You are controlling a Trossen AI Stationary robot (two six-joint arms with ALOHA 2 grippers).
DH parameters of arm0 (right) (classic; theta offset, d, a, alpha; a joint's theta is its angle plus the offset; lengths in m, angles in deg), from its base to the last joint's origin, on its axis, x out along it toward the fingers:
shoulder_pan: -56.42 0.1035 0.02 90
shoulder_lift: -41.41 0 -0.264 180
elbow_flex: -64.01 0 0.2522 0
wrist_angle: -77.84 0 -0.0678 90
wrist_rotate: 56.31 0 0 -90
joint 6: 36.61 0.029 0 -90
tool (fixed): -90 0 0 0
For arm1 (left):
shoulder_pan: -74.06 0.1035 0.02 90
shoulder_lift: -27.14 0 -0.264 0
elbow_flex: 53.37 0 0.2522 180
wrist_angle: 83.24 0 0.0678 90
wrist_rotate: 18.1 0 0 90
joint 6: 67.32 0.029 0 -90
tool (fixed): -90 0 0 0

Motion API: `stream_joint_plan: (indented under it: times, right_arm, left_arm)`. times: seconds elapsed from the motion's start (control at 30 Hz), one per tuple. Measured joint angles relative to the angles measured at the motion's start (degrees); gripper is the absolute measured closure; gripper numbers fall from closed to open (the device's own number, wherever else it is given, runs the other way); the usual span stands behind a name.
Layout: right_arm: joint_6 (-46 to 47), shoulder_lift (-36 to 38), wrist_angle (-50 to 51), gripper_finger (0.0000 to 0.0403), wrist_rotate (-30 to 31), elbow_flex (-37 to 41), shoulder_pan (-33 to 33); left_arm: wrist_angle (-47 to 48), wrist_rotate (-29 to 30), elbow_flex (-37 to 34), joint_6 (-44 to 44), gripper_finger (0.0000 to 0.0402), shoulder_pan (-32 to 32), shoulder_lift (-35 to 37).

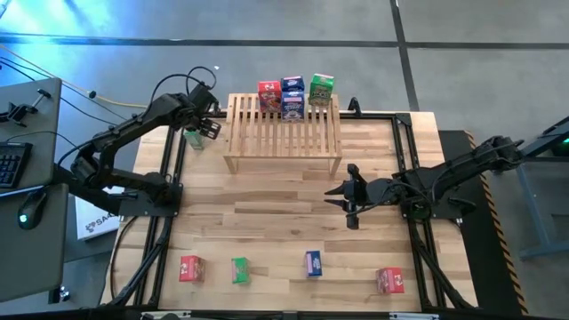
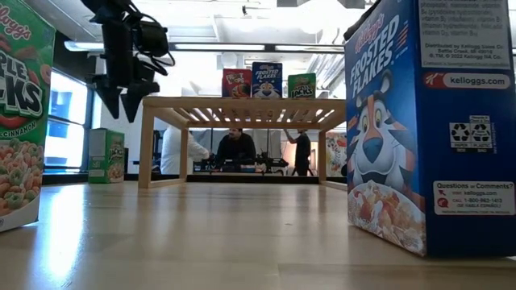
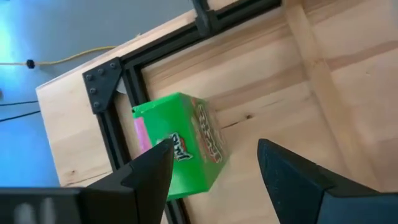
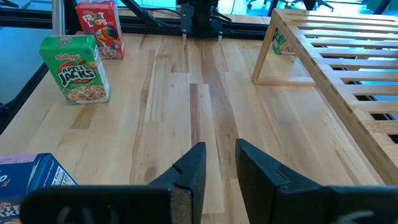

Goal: Stack cereal on shelf
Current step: Put the top green cereal box aligned with the other green cereal box on the shelf

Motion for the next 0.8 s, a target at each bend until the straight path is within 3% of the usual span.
stream_joint_plan:
  times: [0.23, 0.53, 0.8]
  right_arm:
    - [0.10, 0.00, 0.00, 0.0326, 0.00, 0.00, 0.00]
    - [0.18, 0.00, 0.02, 0.0326, 0.00, 0.00, 0.00]
    - [-0.16, 0.00, 0.00, 0.0326, -0.01, 0.00, 0.00]
  left_arm:
    - [-0.43, -5.08, 0.00, 1.12, 0.0179, 1.31, 0.00]
    - [-0.46, -5.05, 0.00, 1.33, 0.0178, 1.35, 0.02]
    - [-0.42, -4.67, 0.00, 1.43, 0.0129, 1.33, 0.02]
